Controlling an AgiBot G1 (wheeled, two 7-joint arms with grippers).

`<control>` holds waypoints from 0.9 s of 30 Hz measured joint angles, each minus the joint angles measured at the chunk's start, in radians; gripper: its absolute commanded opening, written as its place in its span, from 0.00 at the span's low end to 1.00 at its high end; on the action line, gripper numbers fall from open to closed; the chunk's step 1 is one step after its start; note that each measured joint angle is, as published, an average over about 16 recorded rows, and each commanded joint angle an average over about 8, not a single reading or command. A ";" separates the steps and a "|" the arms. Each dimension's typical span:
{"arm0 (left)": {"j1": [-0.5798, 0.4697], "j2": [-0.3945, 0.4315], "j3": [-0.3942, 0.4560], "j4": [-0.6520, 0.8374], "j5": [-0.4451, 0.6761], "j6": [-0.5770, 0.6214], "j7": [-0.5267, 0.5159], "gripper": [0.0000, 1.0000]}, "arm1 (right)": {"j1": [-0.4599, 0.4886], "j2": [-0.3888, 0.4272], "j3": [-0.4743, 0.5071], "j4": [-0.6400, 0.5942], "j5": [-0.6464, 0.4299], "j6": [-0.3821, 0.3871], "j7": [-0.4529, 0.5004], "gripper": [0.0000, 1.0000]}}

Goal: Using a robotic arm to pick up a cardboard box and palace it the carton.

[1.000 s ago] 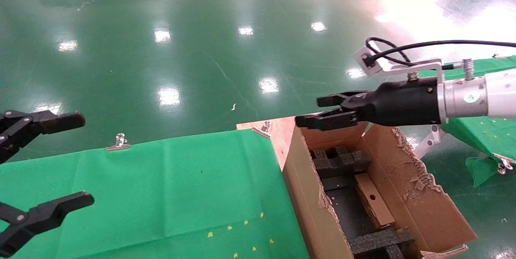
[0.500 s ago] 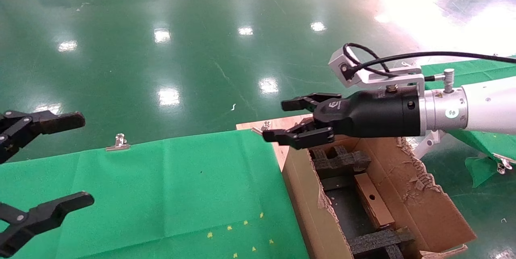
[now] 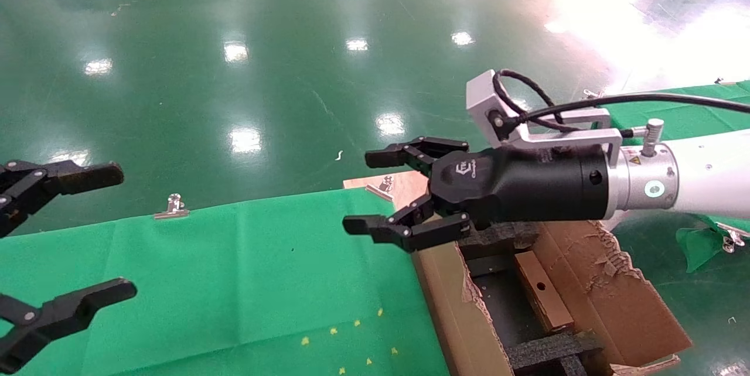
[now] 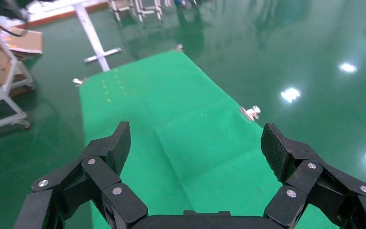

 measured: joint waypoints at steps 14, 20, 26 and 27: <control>0.000 0.000 0.000 0.000 0.000 0.000 0.000 1.00 | -0.170 -0.025 0.226 0.121 0.056 -0.073 -0.098 1.00; 0.000 0.000 0.000 0.000 0.000 0.000 0.000 1.00 | -0.236 -0.035 0.313 0.167 0.077 -0.102 -0.136 1.00; 0.000 0.000 0.000 0.000 0.000 0.000 0.000 1.00 | -0.279 -0.041 0.370 0.197 0.092 -0.120 -0.159 1.00; 0.000 0.000 0.000 0.000 0.000 0.000 0.000 1.00 | -0.283 -0.042 0.375 0.200 0.093 -0.122 -0.161 1.00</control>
